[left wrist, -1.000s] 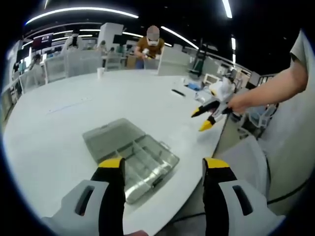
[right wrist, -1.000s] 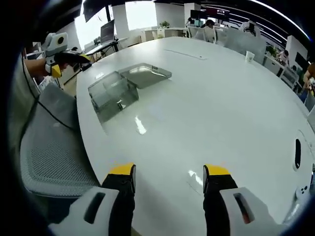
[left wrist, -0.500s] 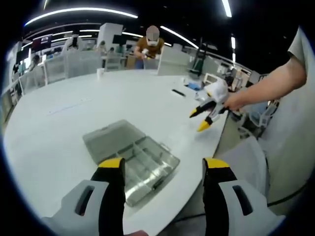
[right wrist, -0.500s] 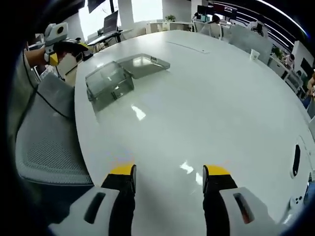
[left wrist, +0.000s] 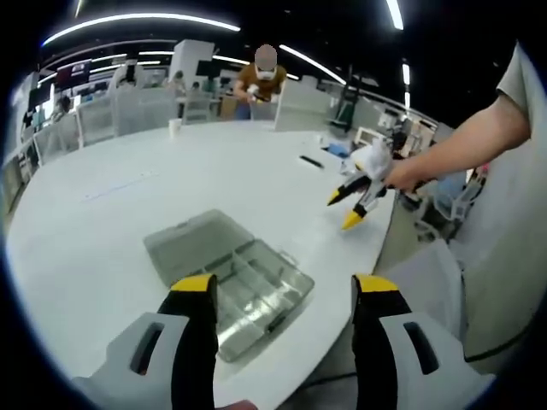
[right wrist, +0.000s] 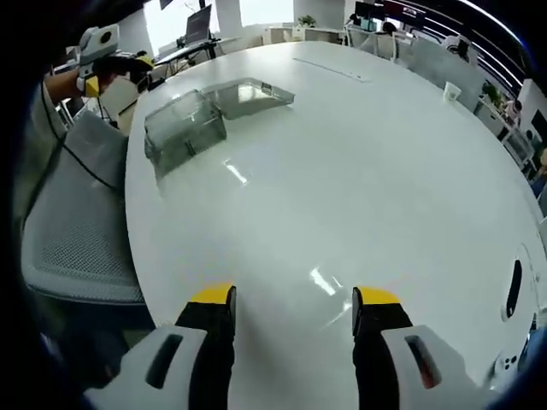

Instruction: Insert the divider into the dual guide fixture by aligning both edges with the guide slots and pushing it downward to the bottom, including one-sided entry, uneven engagement, binding, and posture correction.

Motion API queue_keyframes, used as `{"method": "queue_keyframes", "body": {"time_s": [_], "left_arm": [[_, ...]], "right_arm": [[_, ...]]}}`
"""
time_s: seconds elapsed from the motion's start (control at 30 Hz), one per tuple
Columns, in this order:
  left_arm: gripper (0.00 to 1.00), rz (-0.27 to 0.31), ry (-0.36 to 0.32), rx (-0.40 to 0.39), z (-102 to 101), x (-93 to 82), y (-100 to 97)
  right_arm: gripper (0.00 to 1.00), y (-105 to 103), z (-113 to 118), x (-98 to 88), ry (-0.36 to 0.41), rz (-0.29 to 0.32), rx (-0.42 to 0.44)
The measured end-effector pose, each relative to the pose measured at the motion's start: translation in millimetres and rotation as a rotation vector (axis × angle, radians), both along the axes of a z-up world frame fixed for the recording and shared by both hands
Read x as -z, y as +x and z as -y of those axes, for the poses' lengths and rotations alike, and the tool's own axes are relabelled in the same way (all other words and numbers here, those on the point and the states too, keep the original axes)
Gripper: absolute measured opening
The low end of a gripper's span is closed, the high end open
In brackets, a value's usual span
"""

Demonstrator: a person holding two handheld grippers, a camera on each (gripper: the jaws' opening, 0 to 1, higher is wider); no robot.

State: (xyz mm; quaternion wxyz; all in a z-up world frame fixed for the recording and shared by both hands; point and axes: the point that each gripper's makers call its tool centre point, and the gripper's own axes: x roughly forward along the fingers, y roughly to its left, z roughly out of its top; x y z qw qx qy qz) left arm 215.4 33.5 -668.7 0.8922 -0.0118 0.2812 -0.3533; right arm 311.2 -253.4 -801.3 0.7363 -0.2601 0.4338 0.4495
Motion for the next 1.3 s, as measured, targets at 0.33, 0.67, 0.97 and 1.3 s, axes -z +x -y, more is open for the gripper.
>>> {"method": "queue_keyframes", "body": {"time_s": [0.33, 0.67, 0.97, 1.3], "left_arm": [[0.62, -0.005, 0.002, -0.004, 0.7, 0.8, 3.2], [0.62, -0.007, 0.005, -0.007, 0.9, 1.7, 4.2], [0.62, -0.011, 0.01, -0.006, 2.0, 3.3, 3.7], [0.61, -0.014, 0.01, -0.008, 2.7, 3.9, 5.2]], "right_arm": [[0.51, 8.0, 7.7, 4.1, -0.05, -0.008, -0.064], [0.51, 8.0, 6.2, 8.4, -0.085, -0.019, -0.146], [0.49, 7.8, 7.0, 14.4, -0.117, -0.036, -0.201], [0.44, 8.5, 5.2, 16.2, -0.127, -0.041, -0.238]]}}
